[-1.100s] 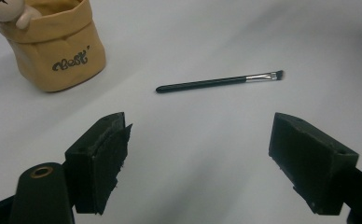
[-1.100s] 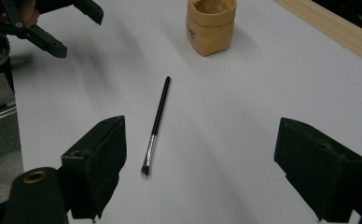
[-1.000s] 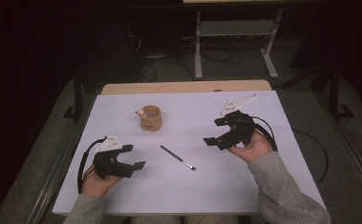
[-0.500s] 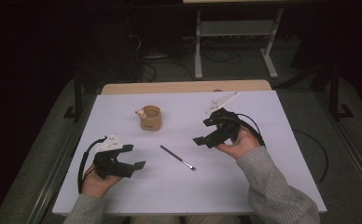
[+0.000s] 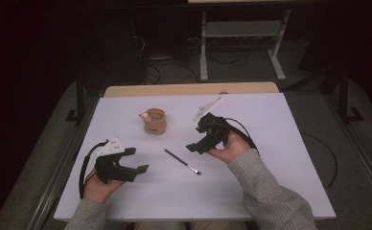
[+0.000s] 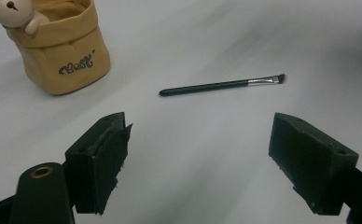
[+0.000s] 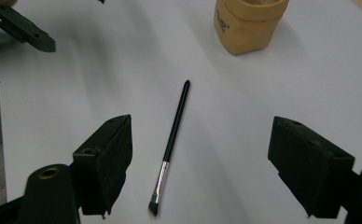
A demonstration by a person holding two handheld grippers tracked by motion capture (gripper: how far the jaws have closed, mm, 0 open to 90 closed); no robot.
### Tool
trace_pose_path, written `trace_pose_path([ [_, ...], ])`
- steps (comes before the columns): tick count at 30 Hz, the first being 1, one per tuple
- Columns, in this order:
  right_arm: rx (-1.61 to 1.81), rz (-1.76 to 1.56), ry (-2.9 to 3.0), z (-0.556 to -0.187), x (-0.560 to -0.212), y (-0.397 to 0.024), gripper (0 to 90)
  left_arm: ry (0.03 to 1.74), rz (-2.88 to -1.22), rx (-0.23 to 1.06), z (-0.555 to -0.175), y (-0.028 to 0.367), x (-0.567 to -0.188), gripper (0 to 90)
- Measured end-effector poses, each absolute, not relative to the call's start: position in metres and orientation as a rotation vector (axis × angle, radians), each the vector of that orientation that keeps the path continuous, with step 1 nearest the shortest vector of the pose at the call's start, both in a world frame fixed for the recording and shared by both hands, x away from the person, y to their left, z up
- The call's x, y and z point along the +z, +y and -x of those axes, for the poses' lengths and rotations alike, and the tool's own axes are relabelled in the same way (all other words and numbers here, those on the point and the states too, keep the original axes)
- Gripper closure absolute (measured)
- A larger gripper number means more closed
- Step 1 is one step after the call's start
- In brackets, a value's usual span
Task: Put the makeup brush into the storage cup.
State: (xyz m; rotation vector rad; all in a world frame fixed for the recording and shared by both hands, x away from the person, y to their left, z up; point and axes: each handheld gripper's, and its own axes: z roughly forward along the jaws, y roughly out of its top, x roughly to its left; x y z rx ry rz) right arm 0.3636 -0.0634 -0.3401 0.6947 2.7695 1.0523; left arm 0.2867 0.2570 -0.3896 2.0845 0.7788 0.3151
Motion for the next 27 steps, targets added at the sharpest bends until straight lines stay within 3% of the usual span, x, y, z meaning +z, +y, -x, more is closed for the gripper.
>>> trace_pose_path([
  [10, 0.998, -0.678, 2.799, -0.368, -0.357, -0.048, 21.2, 0.776, -2.090, 0.319, -0.286, 0.257, -0.389, 19.1],
  [27, 0.913, -0.666, 2.888, -0.366, -0.389, -0.022, 30.2, 0.769, -2.091, 0.313, -0.288, 0.258, -0.389, 19.0],
])
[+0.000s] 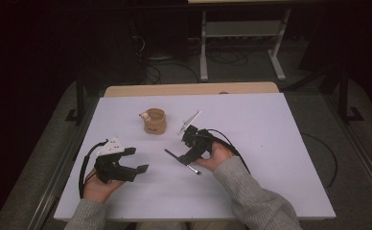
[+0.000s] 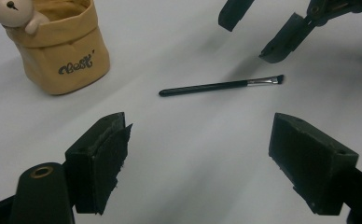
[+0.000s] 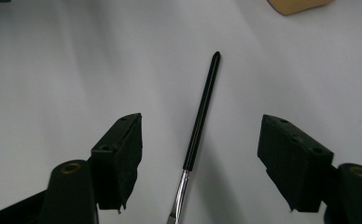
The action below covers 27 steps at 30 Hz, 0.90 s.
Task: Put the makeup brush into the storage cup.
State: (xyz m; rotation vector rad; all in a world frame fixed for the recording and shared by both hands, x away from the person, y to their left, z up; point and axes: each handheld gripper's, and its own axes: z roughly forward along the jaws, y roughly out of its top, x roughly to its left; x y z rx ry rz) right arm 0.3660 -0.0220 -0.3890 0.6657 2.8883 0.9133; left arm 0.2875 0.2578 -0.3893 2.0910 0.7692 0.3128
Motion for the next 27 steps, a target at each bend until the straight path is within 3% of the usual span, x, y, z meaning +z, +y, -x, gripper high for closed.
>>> trace_pose_path([
  [9, 0.872, -0.667, 2.899, -0.365, -0.401, -0.015, 37.0, 0.767, -2.099, 0.314, -0.288, 0.256, -0.389, 19.1],
  [27, 0.801, -0.699, 2.939, -0.368, -0.425, -0.010, 59.7, 0.782, -2.077, 0.300, -0.288, 0.256, -0.390, 19.3],
])
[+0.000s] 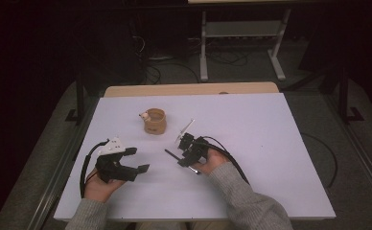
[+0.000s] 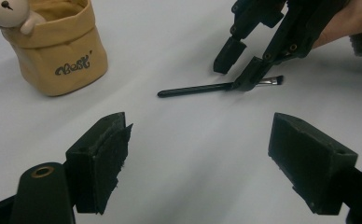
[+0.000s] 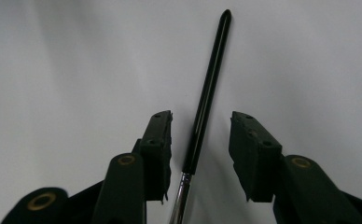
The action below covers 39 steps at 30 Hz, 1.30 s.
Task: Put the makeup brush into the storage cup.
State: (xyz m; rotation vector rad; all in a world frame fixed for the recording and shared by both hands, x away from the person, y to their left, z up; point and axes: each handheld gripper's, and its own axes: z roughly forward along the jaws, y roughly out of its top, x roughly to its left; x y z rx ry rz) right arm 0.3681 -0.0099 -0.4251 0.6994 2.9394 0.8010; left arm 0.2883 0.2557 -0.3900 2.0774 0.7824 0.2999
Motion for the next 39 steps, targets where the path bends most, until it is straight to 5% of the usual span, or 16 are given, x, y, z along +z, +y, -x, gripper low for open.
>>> trace_pose_path([
  [19, 0.736, -0.640, 2.872, -0.356, -0.428, -0.004, 82.4, 0.781, -2.079, 0.297, -0.289, 0.255, -0.390, 19.6],
  [39, 0.873, -0.637, 2.955, -0.367, -0.430, -0.017, 83.4, 0.776, -2.080, 0.304, -0.289, 0.256, -0.389, 20.1],
])
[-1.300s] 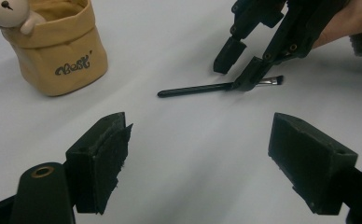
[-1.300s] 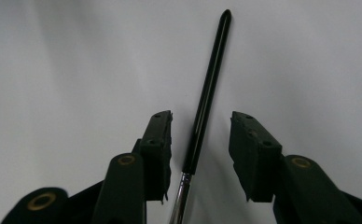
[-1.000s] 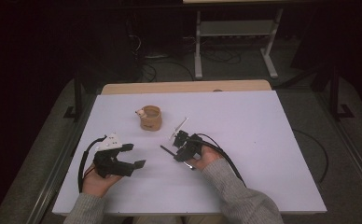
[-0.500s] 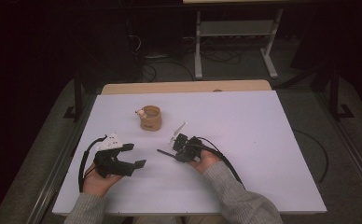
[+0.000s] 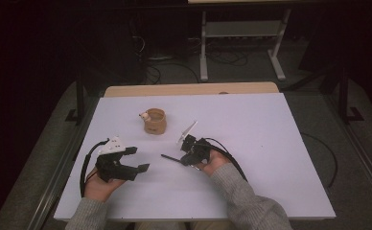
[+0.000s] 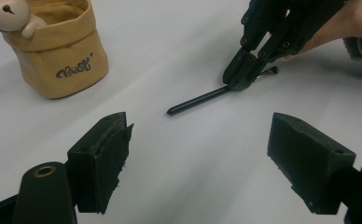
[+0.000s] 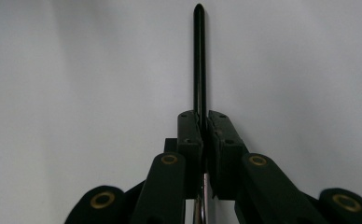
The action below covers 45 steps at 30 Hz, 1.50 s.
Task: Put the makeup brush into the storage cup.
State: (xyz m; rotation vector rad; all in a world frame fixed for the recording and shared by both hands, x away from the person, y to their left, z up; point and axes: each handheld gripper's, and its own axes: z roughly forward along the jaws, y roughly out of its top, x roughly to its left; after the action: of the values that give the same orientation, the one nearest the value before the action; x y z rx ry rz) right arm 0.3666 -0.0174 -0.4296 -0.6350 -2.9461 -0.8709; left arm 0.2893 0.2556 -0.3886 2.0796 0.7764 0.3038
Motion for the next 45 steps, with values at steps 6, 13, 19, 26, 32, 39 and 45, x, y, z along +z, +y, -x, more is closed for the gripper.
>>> trace_pose_path([
  [6, -0.916, 0.577, -2.944, -0.363, -0.417, -0.023, 83.4, 0.760, -2.083, 0.306, -0.289, 0.255, -0.387, 20.6],
  [13, -0.983, 0.515, -2.918, -0.358, -0.403, -0.032, 83.4, 0.718, -2.108, 0.306, -0.288, 0.249, -0.384, 21.3],
  [19, -1.010, 0.456, -2.930, -0.355, -0.381, -0.036, 83.4, 0.700, -2.106, 0.314, -0.286, 0.247, -0.380, 22.1],
  [26, -1.028, 0.374, -2.933, -0.349, -0.367, -0.038, 83.4, 0.683, -2.118, 0.301, -0.285, 0.244, -0.379, 22.3],
  [32, -1.036, 0.277, -2.941, -0.335, -0.360, -0.035, 83.4, 0.630, -2.117, 0.291, -0.283, 0.240, -0.377, 24.8],
  [39, -1.027, 0.231, -2.939, -0.330, -0.360, -0.035, 83.4, 0.581, -2.132, 0.268, -0.282, 0.235, -0.376, 31.9],
  [45, -1.022, 0.199, -2.938, -0.327, -0.362, -0.039, 83.4, 0.536, -2.183, 0.236, -0.282, 0.227, -0.377, 36.0],
])
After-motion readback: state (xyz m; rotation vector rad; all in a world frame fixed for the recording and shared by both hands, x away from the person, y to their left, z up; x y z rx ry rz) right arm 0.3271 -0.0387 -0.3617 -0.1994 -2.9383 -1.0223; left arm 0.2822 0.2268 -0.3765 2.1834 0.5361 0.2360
